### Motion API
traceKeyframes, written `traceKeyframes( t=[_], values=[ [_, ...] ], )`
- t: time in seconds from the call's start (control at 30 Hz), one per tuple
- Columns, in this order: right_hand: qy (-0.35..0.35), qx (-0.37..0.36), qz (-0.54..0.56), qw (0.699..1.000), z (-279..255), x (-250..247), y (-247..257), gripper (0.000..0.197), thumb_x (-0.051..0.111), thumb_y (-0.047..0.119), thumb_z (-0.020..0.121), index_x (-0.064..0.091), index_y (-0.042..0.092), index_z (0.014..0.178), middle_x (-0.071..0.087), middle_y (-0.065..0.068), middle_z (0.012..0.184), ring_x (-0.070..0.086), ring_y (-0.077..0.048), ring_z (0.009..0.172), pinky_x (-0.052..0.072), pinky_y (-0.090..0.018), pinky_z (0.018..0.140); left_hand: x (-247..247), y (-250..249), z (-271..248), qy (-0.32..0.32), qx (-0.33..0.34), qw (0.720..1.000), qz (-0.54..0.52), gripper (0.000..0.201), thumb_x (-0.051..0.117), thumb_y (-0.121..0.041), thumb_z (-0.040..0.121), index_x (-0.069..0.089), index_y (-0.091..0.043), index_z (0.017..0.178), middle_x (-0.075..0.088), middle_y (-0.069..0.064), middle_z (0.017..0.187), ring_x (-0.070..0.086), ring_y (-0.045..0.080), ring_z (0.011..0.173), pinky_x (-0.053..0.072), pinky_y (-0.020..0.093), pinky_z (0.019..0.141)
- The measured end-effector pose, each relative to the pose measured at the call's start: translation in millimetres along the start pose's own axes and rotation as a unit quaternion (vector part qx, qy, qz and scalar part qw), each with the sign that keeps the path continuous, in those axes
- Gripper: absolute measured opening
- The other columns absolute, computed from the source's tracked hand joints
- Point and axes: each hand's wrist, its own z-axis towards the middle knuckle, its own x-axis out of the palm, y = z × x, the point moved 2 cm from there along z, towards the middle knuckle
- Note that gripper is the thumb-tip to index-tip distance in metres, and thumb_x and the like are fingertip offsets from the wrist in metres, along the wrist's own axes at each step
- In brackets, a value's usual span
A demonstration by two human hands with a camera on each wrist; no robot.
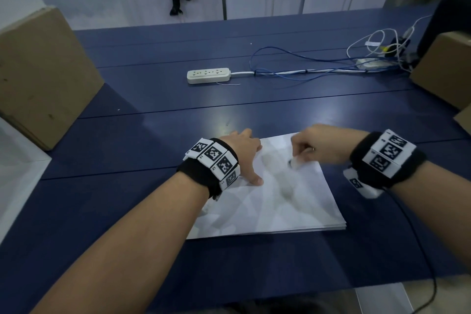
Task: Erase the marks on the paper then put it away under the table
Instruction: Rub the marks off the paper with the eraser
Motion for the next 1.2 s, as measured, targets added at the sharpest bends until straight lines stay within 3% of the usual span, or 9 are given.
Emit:
traceKeyframes(
  t=[0.1,0.27,0.47,0.53,0.6,0.67,0.87,1.03,1.2],
  values=[
    [-0.068,0.036,-0.022,0.997,4.2,-10.4,-8.6,0.022,0.07,0.045,0.087,0.059,0.028,0.081,0.061,0.013,0.073,0.057,-0.015,0.076,0.043,-0.027,0.065,0.4,0.8,-0.2,0.0,-0.001,1.0,0.0,0.092,0.075,-0.068,0.064,0.043,-0.024,0.139,0.039,-0.002,0.126,0.043,0.025,0.12,0.05,0.05,0.09],
    [0.062,-0.033,0.045,0.997,-9.0,8.3,5.8,0.007,0.073,0.026,0.087,0.068,0.021,0.086,0.069,0.011,0.079,0.068,-0.023,0.071,0.056,-0.032,0.067,-0.3,0.8,0.0,0.001,-0.001,1.0,-0.002,0.092,0.076,-0.066,0.065,0.043,-0.024,0.139,0.04,-0.002,0.126,0.044,0.024,0.119,0.05,0.049,0.089],
    [-0.088,0.051,-0.027,0.994,19.2,-11.3,-11.6,0.025,0.067,0.044,0.089,0.052,0.031,0.074,0.059,0.015,0.074,0.061,-0.019,0.083,0.053,-0.036,0.077,-2.1,-0.5,-2.5,0.003,0.001,1.0,0.0,0.092,0.075,-0.066,0.066,0.042,-0.023,0.14,0.04,0.0,0.127,0.044,0.025,0.12,0.05,0.049,0.09],
    [-0.06,0.033,-0.023,0.997,12.9,-8.8,-7.9,0.026,0.069,0.037,0.089,0.051,0.033,0.069,0.06,0.014,0.072,0.062,-0.017,0.077,0.05,-0.029,0.071,-1.1,0.6,-2.8,-0.003,0.0,1.0,0.0,0.091,0.075,-0.066,0.067,0.042,-0.024,0.14,0.04,-0.001,0.126,0.044,0.025,0.119,0.05,0.049,0.088],
    [0.019,0.001,0.005,1.0,-1.3,-1.1,3.3,0.026,0.071,0.028,0.088,0.055,0.033,0.068,0.065,0.011,0.073,0.061,-0.013,0.063,0.048,-0.022,0.061,0.4,1.0,-2.6,-0.009,-0.002,1.0,-0.002,0.089,0.075,-0.065,0.066,0.043,-0.024,0.139,0.04,-0.002,0.125,0.045,0.024,0.117,0.051,0.046,0.085],
    [0.066,-0.016,0.014,0.998,-8.6,5.1,8.0,0.024,0.07,0.023,0.088,0.057,0.034,0.071,0.066,0.011,0.077,0.064,-0.018,0.065,0.05,-0.025,0.062,0.9,0.4,-2.4,-0.011,-0.001,1.0,-0.002,0.089,0.076,-0.065,0.065,0.044,-0.024,0.138,0.04,-0.002,0.124,0.046,0.024,0.115,0.051,0.045,0.084],
    [-0.09,0.048,-0.033,0.994,11.0,-11.8,-9.1,0.018,0.066,0.034,0.092,0.054,0.027,0.081,0.055,0.015,0.071,0.057,-0.019,0.079,0.042,-0.028,0.07,-1.0,-0.4,-3.2,-0.004,-0.001,1.0,0.006,0.091,0.075,-0.066,0.067,0.042,-0.023,0.14,0.04,-0.001,0.127,0.045,0.024,0.118,0.051,0.048,0.087],
    [0.015,-0.006,0.009,1.0,-17.5,8.1,5.3,0.019,0.072,0.035,0.088,0.059,0.027,0.076,0.065,0.014,0.074,0.058,-0.003,0.072,0.045,-0.02,0.066,-0.9,-0.9,-3.8,-0.003,-0.006,1.0,0.007,0.09,0.075,-0.064,0.067,0.042,-0.024,0.14,0.039,-0.001,0.127,0.045,0.024,0.118,0.051,0.046,0.084],
    [-0.007,0.021,-0.017,1.0,-29.6,17.6,12.6,0.003,0.061,0.024,0.093,0.061,0.022,0.091,0.067,0.008,0.084,0.059,-0.014,0.084,0.05,-0.033,0.073,-0.1,-2.7,-6.8,-0.013,0.001,1.0,0.008,0.088,0.073,-0.065,0.069,0.041,-0.025,0.141,0.039,0.0,0.128,0.045,0.025,0.119,0.05,0.044,0.086]
  ],
)
